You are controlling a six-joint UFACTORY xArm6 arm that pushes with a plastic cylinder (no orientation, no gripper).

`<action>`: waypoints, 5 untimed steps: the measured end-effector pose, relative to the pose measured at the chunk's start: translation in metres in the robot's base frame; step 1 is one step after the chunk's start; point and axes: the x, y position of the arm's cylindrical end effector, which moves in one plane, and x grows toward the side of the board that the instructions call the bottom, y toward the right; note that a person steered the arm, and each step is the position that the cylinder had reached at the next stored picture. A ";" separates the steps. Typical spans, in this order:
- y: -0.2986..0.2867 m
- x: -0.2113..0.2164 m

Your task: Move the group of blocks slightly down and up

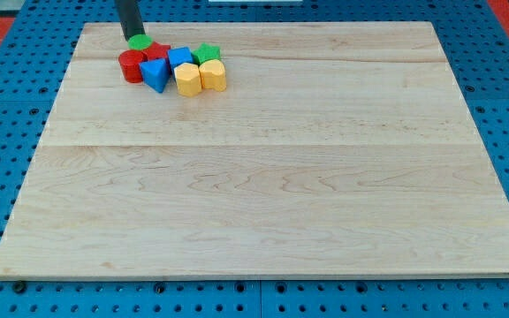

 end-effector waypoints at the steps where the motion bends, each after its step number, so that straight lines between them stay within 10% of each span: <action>1: -0.031 0.000; 5: 0.059 0.085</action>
